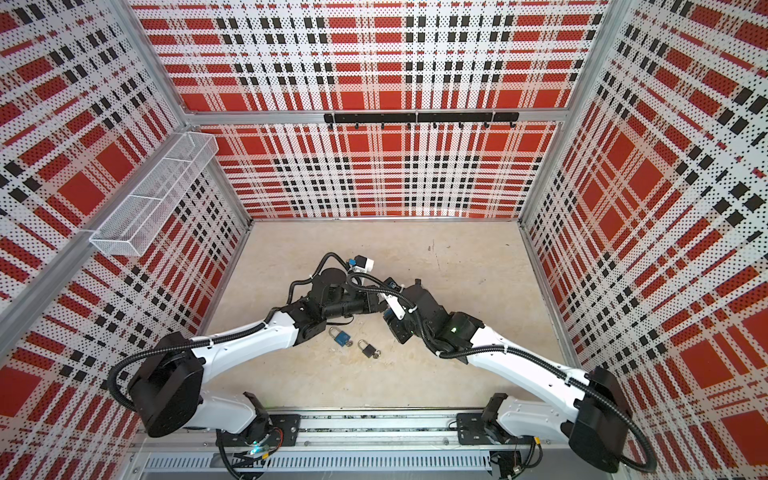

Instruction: Lock with the key

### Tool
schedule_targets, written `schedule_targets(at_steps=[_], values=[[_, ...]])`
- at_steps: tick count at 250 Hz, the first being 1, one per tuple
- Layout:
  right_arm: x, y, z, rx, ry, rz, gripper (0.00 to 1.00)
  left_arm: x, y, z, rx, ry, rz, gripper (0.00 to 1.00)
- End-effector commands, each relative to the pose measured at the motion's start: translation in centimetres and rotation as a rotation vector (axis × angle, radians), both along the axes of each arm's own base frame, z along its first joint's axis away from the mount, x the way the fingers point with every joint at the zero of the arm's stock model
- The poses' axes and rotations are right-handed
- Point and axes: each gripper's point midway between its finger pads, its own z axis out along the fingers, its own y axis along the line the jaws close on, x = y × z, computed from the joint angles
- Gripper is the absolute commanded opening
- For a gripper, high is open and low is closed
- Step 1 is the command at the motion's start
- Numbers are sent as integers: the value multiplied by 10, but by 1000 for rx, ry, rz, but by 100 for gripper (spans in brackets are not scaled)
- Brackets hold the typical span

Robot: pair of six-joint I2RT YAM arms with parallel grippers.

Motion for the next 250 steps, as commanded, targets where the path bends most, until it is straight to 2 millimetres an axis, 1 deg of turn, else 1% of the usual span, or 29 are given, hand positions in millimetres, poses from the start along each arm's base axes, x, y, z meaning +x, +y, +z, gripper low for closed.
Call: schedule_targets(at_steps=[1, 13, 24, 51, 80, 110, 149, 177, 218, 250], values=[[4, 2, 52, 144, -106, -8, 58, 8, 7, 20, -42, -45, 68, 0], [2, -2, 60, 183, -112, -2, 61, 11, 11, 30, -64, -63, 99, 0], [2, -8, 66, 213, -120, -4, 61, 14, 15, 38, -83, -78, 133, 0], [10, -33, 82, 321, -137, -43, 63, 20, 21, 65, -147, -123, 199, 0], [16, -54, 96, 461, -157, -47, 64, 21, 20, 92, -212, -149, 242, 0], [20, -64, 111, 564, -162, -21, 63, 23, 17, 118, -278, -159, 278, 0], [18, -71, 131, 665, -193, 55, 62, 25, 9, 145, -341, -167, 297, 0], [12, -69, 145, 718, -194, 152, 62, 24, 1, 161, -378, -165, 286, 0], [12, -60, 157, 726, -186, 255, 61, 21, -7, 170, -419, -130, 268, 0], [15, -56, 164, 717, -204, 288, 61, 19, -11, 175, -442, -108, 242, 0]])
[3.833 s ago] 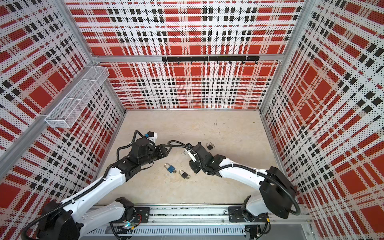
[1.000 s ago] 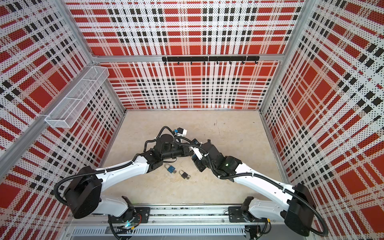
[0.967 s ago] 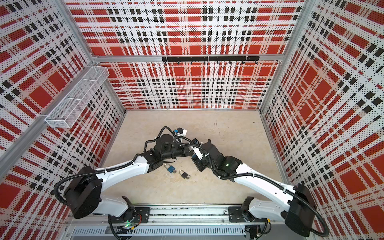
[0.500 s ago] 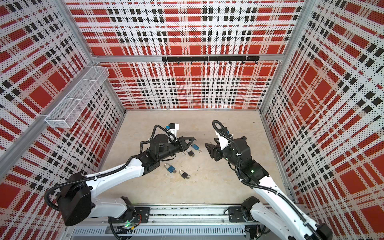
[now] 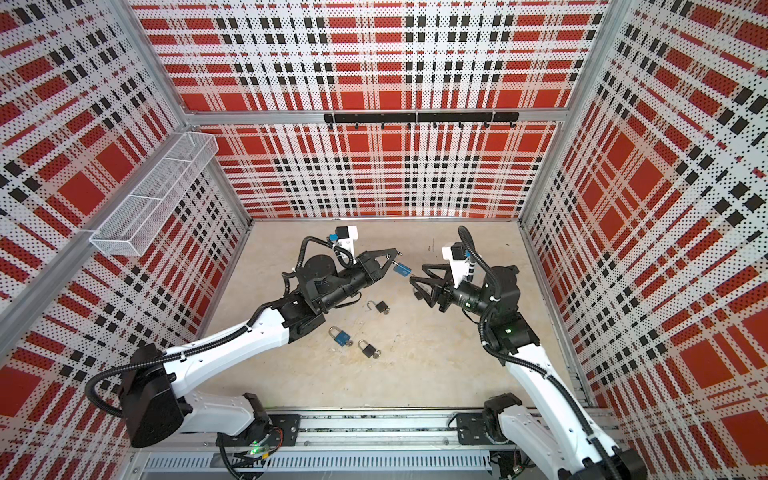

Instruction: Lock with the key

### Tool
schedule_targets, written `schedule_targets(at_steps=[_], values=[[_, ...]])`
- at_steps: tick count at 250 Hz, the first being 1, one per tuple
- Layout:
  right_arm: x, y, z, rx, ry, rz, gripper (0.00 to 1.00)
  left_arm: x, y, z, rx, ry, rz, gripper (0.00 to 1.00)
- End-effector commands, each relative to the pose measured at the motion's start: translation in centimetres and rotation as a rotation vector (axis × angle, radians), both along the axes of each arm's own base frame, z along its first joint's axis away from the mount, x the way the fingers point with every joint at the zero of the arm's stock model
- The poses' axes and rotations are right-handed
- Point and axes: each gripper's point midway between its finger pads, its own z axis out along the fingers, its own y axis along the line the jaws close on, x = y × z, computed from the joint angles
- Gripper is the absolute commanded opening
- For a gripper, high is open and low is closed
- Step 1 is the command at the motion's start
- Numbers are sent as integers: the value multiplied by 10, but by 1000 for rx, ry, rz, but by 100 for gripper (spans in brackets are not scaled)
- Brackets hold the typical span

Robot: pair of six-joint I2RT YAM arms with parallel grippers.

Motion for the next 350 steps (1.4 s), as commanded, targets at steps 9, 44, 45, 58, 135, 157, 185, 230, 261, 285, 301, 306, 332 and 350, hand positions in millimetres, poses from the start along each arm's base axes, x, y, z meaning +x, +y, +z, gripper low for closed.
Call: schedule_targets(at_steps=[9, 44, 45, 58, 135, 157, 185, 230, 261, 285, 301, 306, 332, 350], values=[[-9, 8, 36, 28, -127, 92, 61, -3, -5, 28, -97, -8, -26, 0], [-6, 9, 38, 26, -142, 95, 61, -5, -5, 32, -112, -2, -35, 0], [-6, 9, 38, 25, -143, 96, 61, -5, -4, 33, -114, -3, -36, 0], [-5, 10, 37, 22, -139, 99, 60, -6, -5, 33, -117, 1, -41, 0], [3, 15, 31, 8, -115, 122, 48, -8, -10, 39, -140, 14, -72, 0], [4, 16, 30, 5, -110, 126, 45, -9, -11, 39, -142, 14, -78, 0], [4, 17, 30, 5, -107, 135, 40, -9, -13, 40, -145, 17, -85, 0], [3, 17, 30, 5, -109, 136, 36, -9, -17, 39, -157, 27, -101, 0], [4, 17, 28, 4, -103, 138, 36, -10, -18, 40, -166, 26, -107, 0], [4, 17, 28, 4, -102, 136, 36, -9, -18, 40, -170, 25, -110, 0], [5, 17, 27, 2, -97, 133, 36, -9, -19, 39, -170, 25, -111, 0], [5, 17, 26, 2, -95, 133, 36, -9, -19, 40, -171, 25, -111, 0], [7, 18, 23, -5, -87, 131, 36, -9, -19, 39, -169, 23, -110, 0], [9, 18, 22, -7, -84, 131, 36, -9, -19, 39, -168, 20, -110, 0]])
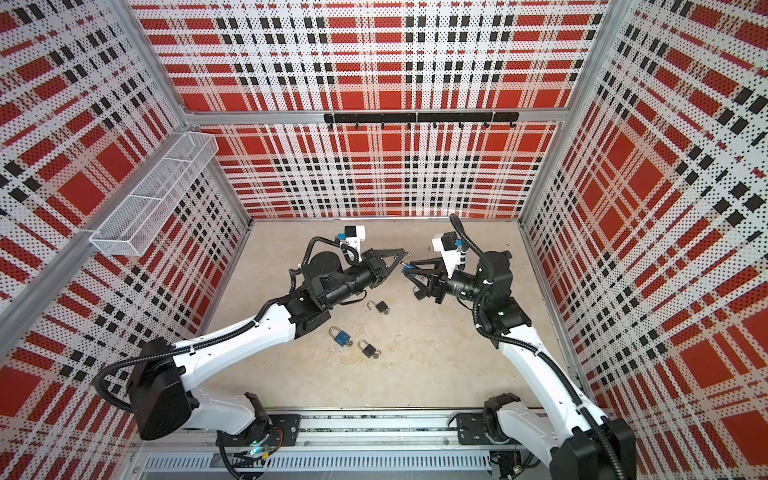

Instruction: Lock with the key

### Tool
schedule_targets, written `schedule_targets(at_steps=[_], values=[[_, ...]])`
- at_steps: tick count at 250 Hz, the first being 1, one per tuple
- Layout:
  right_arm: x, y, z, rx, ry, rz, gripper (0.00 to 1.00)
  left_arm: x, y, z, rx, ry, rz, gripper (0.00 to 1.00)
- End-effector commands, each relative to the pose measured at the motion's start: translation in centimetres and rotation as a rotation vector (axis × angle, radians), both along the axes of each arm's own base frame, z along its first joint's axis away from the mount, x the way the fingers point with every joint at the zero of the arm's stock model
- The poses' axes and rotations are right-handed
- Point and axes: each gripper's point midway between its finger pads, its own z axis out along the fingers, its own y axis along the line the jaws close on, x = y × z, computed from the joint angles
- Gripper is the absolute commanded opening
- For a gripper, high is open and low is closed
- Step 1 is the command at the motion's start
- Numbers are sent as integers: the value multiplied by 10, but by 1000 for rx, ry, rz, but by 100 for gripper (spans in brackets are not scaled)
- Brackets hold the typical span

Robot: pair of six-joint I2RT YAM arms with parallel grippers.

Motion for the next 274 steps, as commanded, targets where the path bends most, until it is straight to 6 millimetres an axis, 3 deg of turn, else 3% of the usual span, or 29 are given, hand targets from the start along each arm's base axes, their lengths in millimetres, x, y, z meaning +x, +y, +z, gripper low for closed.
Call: schedule_targets(at_steps=[1, 62, 107, 128, 171, 194, 249, 274], values=[[2, 1, 13, -1, -69, 9, 36, -5, -3, 36, -88, -62, -19, 0], [5, 2, 9, -9, -60, 5, 28, -4, -2, 36, -84, -70, -11, 0], [6, 1, 9, -11, -62, 0, 13, -2, -2, 35, -83, -65, -11, 0], [6, 1, 9, -12, -60, -3, 0, -2, -1, 35, -82, -66, -9, 0], [9, -1, 9, -17, -53, -29, 0, 1, 7, 32, -67, -79, 13, 0], [7, -1, 12, -18, -47, -27, 0, 7, 21, 28, -36, -95, 58, 32], [1, -2, 12, -26, -34, -19, 0, 15, 74, 17, 122, -165, 212, 43], [-4, 0, 12, -43, -28, -12, 0, 12, 84, 18, 207, -236, 214, 44]])
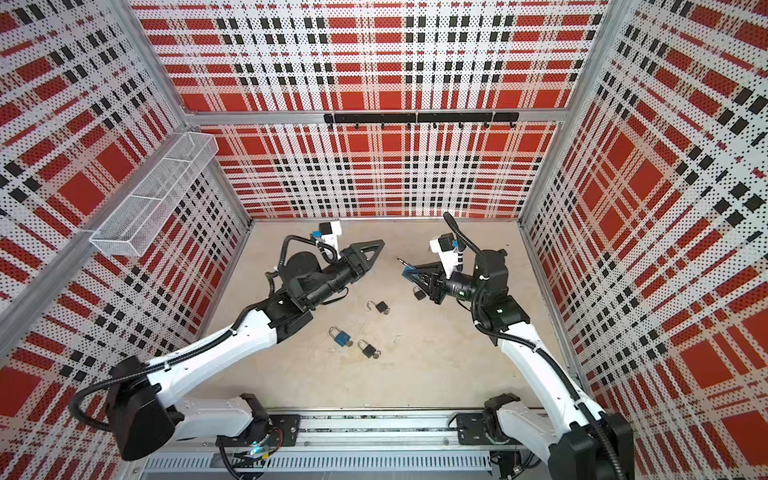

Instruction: Lock with the key

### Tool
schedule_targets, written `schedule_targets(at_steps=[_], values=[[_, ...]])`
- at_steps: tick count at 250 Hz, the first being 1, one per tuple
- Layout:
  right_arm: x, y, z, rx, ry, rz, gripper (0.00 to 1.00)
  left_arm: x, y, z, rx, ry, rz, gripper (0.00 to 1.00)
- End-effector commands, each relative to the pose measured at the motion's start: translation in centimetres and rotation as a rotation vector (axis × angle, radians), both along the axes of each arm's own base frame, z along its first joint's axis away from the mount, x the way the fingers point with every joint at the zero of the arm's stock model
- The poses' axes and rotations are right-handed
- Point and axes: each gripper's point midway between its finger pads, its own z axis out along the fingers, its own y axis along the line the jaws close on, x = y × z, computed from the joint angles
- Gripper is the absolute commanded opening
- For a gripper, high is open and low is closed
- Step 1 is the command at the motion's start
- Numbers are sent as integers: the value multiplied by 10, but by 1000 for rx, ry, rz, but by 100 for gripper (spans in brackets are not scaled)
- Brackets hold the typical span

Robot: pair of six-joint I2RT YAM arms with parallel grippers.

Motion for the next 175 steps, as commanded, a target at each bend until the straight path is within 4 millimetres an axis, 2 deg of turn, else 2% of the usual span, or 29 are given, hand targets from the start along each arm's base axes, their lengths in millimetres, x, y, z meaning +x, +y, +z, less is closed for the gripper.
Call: schedule_targets(at_steps=[1, 52, 126, 175], values=[[-10, 1, 31, 7, -108, 10, 0, -2, 19, 1, 132, -91, 46, 44], [-19, 10, 30, -16, -93, 41, 0, -16, 6, -2, 299, -237, -79, 46], [-30, 21, 29, -7, -33, 109, 0, -33, -29, -16, 322, -281, -318, 53], [-36, 22, 29, 6, 10, 132, 0, -38, -30, -19, 301, -283, -362, 53]])
